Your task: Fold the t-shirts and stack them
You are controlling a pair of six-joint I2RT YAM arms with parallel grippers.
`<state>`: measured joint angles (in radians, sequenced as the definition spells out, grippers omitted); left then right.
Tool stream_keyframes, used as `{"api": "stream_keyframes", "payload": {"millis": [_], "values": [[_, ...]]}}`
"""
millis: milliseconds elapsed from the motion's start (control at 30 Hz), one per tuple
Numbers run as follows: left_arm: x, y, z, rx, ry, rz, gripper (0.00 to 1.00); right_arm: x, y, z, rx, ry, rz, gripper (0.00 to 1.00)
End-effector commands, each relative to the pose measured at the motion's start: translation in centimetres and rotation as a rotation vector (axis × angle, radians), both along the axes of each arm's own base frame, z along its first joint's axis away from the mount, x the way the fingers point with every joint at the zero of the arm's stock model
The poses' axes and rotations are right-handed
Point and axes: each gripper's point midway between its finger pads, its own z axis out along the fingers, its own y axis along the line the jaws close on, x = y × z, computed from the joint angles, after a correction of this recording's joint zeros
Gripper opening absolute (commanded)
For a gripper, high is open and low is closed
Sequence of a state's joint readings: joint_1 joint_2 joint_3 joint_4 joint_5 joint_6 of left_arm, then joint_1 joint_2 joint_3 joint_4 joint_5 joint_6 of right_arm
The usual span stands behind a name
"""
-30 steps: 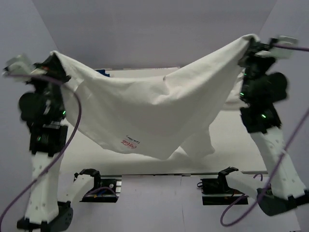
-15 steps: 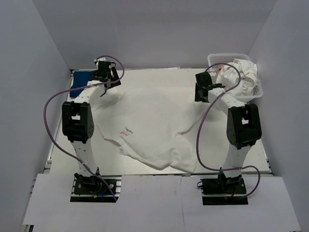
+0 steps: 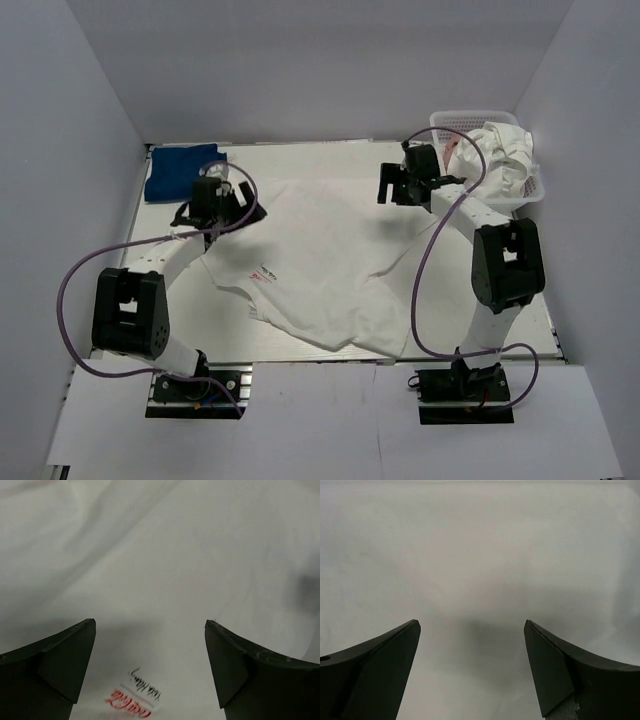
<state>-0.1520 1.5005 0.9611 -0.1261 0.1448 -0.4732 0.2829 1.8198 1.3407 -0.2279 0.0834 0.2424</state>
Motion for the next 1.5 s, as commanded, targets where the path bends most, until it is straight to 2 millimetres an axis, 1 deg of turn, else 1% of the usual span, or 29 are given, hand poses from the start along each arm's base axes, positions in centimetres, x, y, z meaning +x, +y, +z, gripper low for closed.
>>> {"api": "stream_keyframes", "payload": {"millis": [0, 33, 100, 133, 300, 333, 367, 400, 433, 500, 533, 600, 633, 667, 733, 767, 833, 867, 900, 933, 1000, 1033, 1067, 1100, 1133, 1300, 1333, 1433, 1467], "values": [[-2.9, -0.6, -3.1, -0.057, 0.092, -0.009, 1.0, 2.6, 2.8, -1.0, 0.068, -0.021, 0.09, 0.9], [-3.4, -0.6, -3.7, -0.062, 0.11, -0.002, 1.0, 4.2, 3.2, 0.2, 0.078, -0.07, 0.087, 0.9], [-4.2, -0.3, -4.8, -0.059, 0.148, 0.015, 1.0, 4.1, 3.3, -2.8, 0.058, 0.013, 0.08, 0.9], [-4.2, -0.3, -4.8, -0.067, 0.151, 0.022, 1.0, 4.8, 3.4, -2.4, 0.067, 0.009, 0.064, 0.9], [-3.9, -0.1, -7.9, -0.046, 0.24, 0.047, 1.0, 3.0, 3.3, -6.0, 0.094, 0.125, 0.003, 0.9], [-3.5, -0.1, -8.3, -0.044, 0.251, 0.047, 1.0, 0.7, 2.8, -7.8, 0.087, 0.178, -0.006, 0.9], [-2.6, 0.0, -8.2, -0.029, 0.248, 0.048, 1.0, 0.7, 2.3, -7.3, 0.075, 0.15, -0.034, 0.9], [-2.5, -0.1, -8.9, -0.024, 0.275, 0.049, 1.0, -1.0, 1.9, -8.8, 0.085, 0.197, -0.068, 0.9], [-2.3, 0.1, -10.6, -0.002, 0.319, 0.05, 1.0, -2.5, 1.7, -8.6, 0.096, 0.211, -0.079, 0.9], [-1.0, -0.5, -10.7, 0.002, 0.336, 0.041, 1.0, -5.3, 1.8, -10.3, 0.13, 0.263, -0.132, 0.9], [-0.7, -0.7, -11.1, -0.001, 0.351, 0.035, 1.0, -6.7, 1.8, -9.8, 0.152, 0.257, -0.134, 0.9], [1.0, -0.9, -11.8, 0.006, 0.353, 0.029, 1.0, -9.7, 2.5, -11.1, 0.172, 0.3, -0.154, 0.9], [1.6, -0.9, -12.1, 0.012, 0.354, 0.035, 1.0, -11.2, 2.4, -10.4, 0.189, 0.296, -0.162, 0.9], [3.6, -1.3, -11.0, -0.001, 0.314, 0.028, 1.0, -12.1, 2.6, -10.5, 0.191, 0.301, -0.163, 0.9], [4.6, -2.3, -12.6, 0.002, 0.35, -0.013, 1.0, -15.7, 3.0, -11.3, 0.174, 0.326, -0.15, 0.9], [6.7, -2.9, -11.4, -0.007, 0.302, -0.032, 1.0, -16.8, 3.3, -10.7, 0.177, 0.31, -0.132, 0.9], [8.2, -3.7, -13.4, -0.001, 0.324, -0.055, 1.0, -18.4, 4.0, -10.7, 0.165, 0.316, -0.084, 0.9], [10.9, -4.2, -12.0, -0.002, 0.262, -0.064, 1.0, -18.9, 4.5, -10.1, 0.161, 0.304, -0.058, 0.9], [11.7, -4.3, -12.5, -0.001, 0.274, -0.064, 1.0, -18.9, 4.7, -9.9, 0.153, 0.292, -0.041, 0.9], [14.1, -5.3, -12.9, -0.003, 0.253, -0.073, 1.0, -19.0, 5.5, -9.5, 0.144, 0.27, -0.01, 0.9], [15.7, -6.0, -13.8, -0.007, 0.28, -0.099, 1.0, -18.2, 6.2, -8.8, 0.145, 0.237, 0.023, 0.9], [18.8, -6.7, -11.0, -0.025, 0.199, -0.109, 1.0, -17.6, 6.8, -8.6, 0.147, 0.224, 0.034, 0.9], [19.3, -6.8, -13.8, -0.02, 0.234, -0.108, 1.0, -16.9, 7.2, -8.5, 0.137, 0.217, 0.052, 0.9], [20.1, -7.0, -13.8, -0.021, 0.229, -0.108, 1.0, -16.5, 7.3, -8.4, 0.132, 0.21, 0.052, 0.9], [21.6, -7.3, -11.8, -0.027, 0.182, -0.11, 1.0, -16.0, 6.8, -9.0, 0.11, 0.219, 0.03, 0.9], [22.5, -7.2, -8.3, -0.011, 0.065, -0.126, 1.0, -11.4, 7.7, -6.9, 0.044, 0.138, 0.046, 0.9], [22.2, -6.8, -5.6, 0.009, 0.022, -0.13, 1.0, -10.4, 8.5, -5.4, 0.066, 0.111, 0.065, 0.9], [20.7, -5.3, -1.9, 0.075, 0.0, -0.106, 1.0, -9.7, 8.8, -3.0, 0.076, 0.055, 0.089, 0.9], [19.6, -4.3, 2.4, 0.106, -0.041, -0.072, 1.0, -9.5, 8.7, -1.8, 0.086, 0.026, 0.089, 0.9]]}}
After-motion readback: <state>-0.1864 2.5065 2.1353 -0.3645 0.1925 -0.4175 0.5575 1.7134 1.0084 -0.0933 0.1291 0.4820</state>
